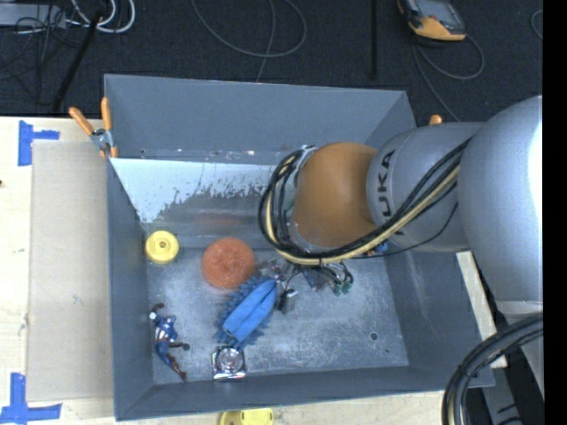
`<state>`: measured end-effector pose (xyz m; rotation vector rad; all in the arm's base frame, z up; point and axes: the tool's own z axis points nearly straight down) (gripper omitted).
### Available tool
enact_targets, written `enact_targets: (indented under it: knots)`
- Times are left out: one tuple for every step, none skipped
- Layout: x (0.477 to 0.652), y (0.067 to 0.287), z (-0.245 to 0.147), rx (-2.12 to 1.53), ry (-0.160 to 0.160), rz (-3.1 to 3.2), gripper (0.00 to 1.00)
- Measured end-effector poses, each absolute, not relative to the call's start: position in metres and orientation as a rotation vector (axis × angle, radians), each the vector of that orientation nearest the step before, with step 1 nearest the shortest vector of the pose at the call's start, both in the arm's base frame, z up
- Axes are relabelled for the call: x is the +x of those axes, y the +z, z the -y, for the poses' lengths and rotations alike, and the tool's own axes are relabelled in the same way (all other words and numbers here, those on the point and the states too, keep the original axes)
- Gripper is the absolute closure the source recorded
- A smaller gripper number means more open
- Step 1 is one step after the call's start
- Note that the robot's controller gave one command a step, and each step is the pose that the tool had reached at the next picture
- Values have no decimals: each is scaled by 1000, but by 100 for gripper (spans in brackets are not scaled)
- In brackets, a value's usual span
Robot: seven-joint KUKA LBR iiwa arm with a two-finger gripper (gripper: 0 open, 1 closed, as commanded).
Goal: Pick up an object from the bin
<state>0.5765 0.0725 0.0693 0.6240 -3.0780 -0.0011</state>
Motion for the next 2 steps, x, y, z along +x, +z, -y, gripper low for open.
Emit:
enact_targets:
  knots:
    - [558, 190, -69, 603, -1, 3084, 100]
    - [558, 190, -69, 604, 0, 3084, 100]
